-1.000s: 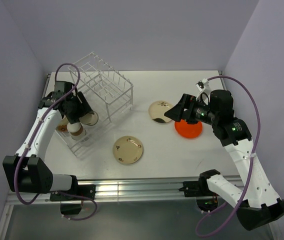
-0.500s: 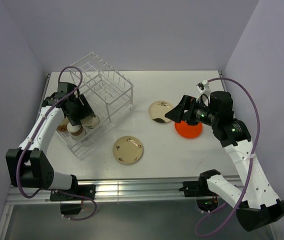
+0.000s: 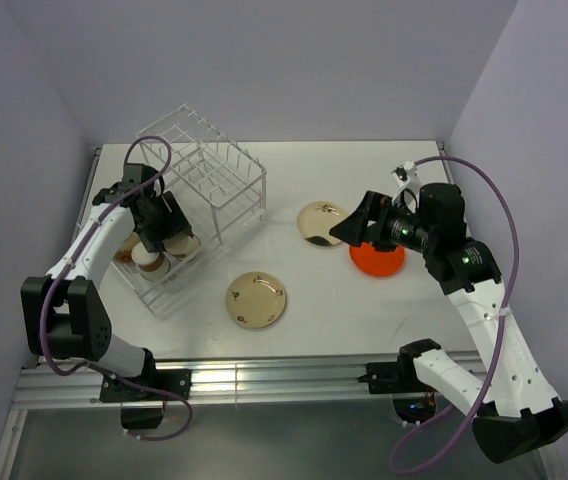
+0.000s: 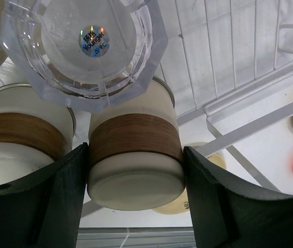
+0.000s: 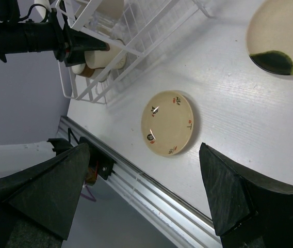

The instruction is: Load the mixed dishes into the dish rack

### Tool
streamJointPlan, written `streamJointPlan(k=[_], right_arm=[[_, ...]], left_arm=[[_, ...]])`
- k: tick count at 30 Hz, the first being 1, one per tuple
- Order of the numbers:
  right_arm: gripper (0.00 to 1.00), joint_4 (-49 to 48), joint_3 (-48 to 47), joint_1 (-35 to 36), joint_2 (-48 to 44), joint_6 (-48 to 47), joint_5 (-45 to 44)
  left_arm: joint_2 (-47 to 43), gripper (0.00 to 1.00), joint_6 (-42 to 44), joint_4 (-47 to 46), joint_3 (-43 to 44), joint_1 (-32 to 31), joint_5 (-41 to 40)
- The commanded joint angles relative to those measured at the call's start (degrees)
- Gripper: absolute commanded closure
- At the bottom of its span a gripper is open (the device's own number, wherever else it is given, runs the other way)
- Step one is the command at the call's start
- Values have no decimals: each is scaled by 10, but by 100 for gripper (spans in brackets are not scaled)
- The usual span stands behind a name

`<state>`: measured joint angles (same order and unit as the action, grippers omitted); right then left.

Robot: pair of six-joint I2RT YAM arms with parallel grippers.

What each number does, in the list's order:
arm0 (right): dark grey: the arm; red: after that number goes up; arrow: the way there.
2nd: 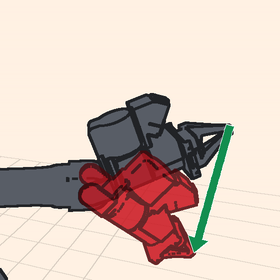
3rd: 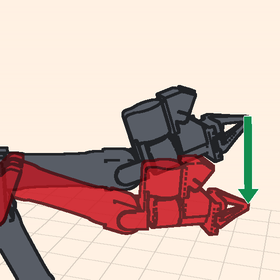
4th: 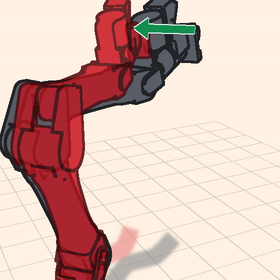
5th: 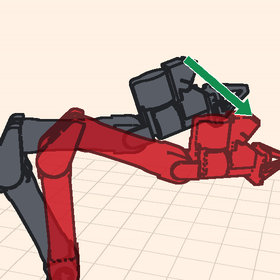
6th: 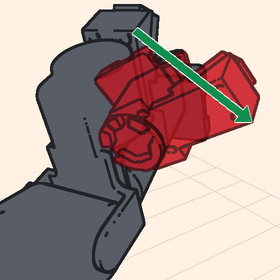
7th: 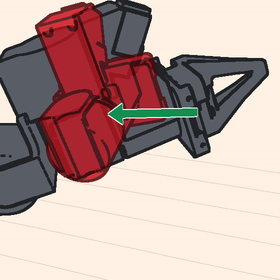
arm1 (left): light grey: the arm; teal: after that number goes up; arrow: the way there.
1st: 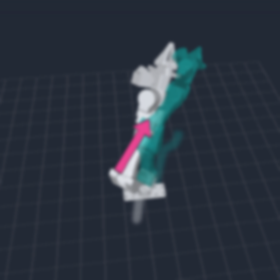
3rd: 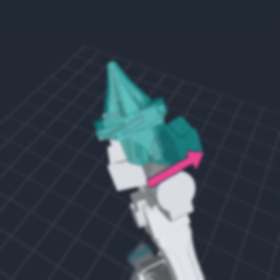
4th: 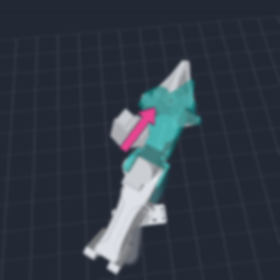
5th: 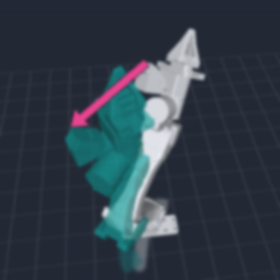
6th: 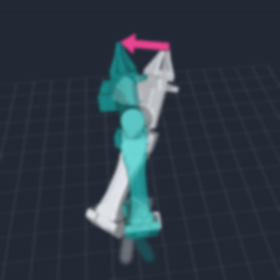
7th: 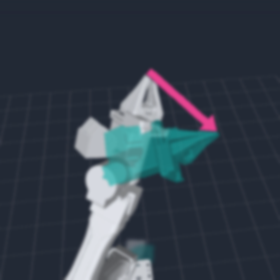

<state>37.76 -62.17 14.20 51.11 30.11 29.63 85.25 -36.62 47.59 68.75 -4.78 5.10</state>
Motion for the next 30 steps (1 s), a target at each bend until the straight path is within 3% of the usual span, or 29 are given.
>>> streamJointPlan(k=[1, 8, 19, 30], right_arm=[[6, -15, 8, -6, -8, -7, 5], [7, -33, 42, -3, 0, 16, 32], [7, -45, 66, 75, 24, 32, -26], [7, -116, 155, 169, 52, 76, -73]], left_arm=[[-1, 56, 10, -13, 34, 2, -7], [-3, 41, 7, -15, 27, 2, -5], [-9, 18, 10, -20, 8, 1, -11], [-22, 12, 11, -23, -13, 1, -11]])
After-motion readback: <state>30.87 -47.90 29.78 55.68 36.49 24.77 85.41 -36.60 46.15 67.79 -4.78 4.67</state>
